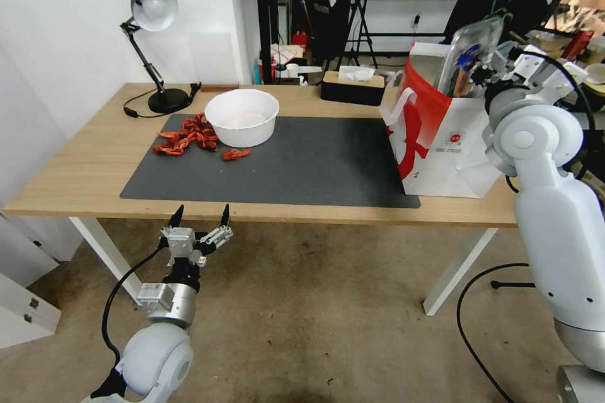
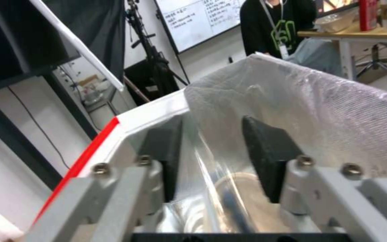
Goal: Close the takeout container lid, then place the container into the takeout bag.
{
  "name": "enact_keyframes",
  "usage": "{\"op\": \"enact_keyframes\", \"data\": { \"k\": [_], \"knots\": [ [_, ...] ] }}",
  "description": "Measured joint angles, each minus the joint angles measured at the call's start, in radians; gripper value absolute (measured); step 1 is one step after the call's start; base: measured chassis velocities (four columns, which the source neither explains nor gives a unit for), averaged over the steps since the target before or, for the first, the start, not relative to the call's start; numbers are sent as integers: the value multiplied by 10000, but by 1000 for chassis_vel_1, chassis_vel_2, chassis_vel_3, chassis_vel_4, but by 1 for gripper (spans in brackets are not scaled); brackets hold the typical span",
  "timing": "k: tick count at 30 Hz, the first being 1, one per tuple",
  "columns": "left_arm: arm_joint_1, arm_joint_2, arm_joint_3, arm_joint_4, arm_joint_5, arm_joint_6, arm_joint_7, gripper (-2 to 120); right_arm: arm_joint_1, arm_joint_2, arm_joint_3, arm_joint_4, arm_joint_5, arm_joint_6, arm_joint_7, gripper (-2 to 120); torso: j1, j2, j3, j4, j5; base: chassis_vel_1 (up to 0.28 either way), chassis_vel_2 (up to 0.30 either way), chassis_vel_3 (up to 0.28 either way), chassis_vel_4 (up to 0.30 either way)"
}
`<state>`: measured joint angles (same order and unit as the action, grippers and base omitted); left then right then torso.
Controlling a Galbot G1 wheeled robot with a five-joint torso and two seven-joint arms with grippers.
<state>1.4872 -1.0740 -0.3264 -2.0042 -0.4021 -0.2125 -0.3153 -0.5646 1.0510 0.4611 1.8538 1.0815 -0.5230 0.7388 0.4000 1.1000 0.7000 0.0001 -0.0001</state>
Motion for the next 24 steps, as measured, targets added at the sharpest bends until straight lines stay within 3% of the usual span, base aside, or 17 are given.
{"op": "enact_keyframes", "data": {
  "k": [4,6,9,16,18,20,22,24],
  "knots": [
    [34,-34,-24,-14,0,0,-3,100,-43,-64,75,89,-75,-204,59,58,0,0,1,-2,1,0,0,0,0],
    [37,-38,-27,-19,0,1,-4,100,-45,-64,97,132,17,47,-65,61,0,0,1,-2,2,0,0,0,0],
    [62,-38,-45,-35,0,1,-10,100,-152,-46,211,556,731,1393,-1219,76,0,0,0,0,-1,0,0,0,0],
    [93,-7,-92,-47,-8,0,-19,100,-747,-238,160,1303,793,2746,-3242,97,0,0,0,-1,0,0,0,0,0],
    [92,-1,-106,-47,-18,0,-24,100,-1366,-480,-5,1811,399,3053,-4268,100,-1,0,0,-1,-3,0,0,0,0],
    [85,-11,-107,-47,-19,0,-25,100,-1687,-575,-100,2003,137,3154,-4661,100,-1,0,0,0,-1,0,0,0,0],
    [63,-41,-106,-36,-20,-1,-27,100,-2610,-724,-286,2480,-948,3410,-5588,100,-1,0,-1,0,-1,0,0,0,0],
    [55,-46,-102,-32,-22,0,-27,100,-2978,-745,-363,2639,-1373,3503,-5878,100,-1,1,0,-3,1,0,0,0,0]
  ]
}}
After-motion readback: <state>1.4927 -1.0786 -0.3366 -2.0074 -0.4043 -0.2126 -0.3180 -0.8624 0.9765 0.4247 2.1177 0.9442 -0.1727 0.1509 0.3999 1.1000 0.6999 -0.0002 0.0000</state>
